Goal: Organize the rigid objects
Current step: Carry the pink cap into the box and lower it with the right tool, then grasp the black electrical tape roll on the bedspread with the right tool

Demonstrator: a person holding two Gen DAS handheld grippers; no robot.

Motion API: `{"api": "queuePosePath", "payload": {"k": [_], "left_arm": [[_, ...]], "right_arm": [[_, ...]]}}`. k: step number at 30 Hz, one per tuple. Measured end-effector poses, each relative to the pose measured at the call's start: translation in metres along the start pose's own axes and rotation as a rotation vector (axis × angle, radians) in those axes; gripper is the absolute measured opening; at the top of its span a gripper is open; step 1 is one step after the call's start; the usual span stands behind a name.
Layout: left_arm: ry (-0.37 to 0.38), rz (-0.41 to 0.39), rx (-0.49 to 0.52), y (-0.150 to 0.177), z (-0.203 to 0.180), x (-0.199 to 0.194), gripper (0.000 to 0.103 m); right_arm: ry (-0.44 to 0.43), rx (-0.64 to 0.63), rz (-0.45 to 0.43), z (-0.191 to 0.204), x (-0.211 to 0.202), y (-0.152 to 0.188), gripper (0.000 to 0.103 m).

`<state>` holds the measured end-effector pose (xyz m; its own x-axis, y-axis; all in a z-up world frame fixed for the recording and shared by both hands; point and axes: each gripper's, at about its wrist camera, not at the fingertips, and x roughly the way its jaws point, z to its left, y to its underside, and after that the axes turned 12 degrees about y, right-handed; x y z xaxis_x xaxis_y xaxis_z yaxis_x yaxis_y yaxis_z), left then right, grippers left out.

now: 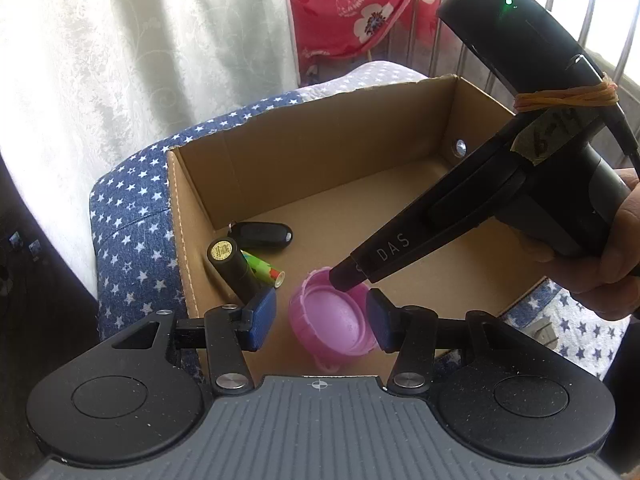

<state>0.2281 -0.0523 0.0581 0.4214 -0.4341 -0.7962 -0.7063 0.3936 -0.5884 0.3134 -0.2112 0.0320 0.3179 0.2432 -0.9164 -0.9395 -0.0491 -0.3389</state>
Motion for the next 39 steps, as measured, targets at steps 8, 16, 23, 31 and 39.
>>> {"api": "queuePosePath", "payload": {"k": [8, 16, 23, 31, 39], "left_arm": [[0.002, -0.1, -0.016, 0.004, -0.004, -0.031, 0.051], [-0.021, -0.283, -0.002, 0.036, -0.025, -0.098, 0.057], [-0.02, -0.313, -0.042, 0.091, -0.046, -0.117, 0.06], [-0.013, -0.31, -0.097, 0.16, -0.073, -0.086, 0.061], [-0.031, -0.225, -0.039, 0.183, -0.097, -0.053, 0.061]], "right_arm": [[-0.032, 0.055, -0.073, -0.016, -0.027, 0.01, 0.014], [-0.133, 0.139, -0.264, -0.038, -0.112, 0.066, 0.015], [-0.254, 0.152, -0.46, -0.041, -0.157, 0.155, 0.022], [-0.271, 0.177, -0.368, -0.019, -0.083, 0.22, 0.024], [-0.16, 0.119, -0.28, 0.018, -0.033, 0.239, 0.024]]}}
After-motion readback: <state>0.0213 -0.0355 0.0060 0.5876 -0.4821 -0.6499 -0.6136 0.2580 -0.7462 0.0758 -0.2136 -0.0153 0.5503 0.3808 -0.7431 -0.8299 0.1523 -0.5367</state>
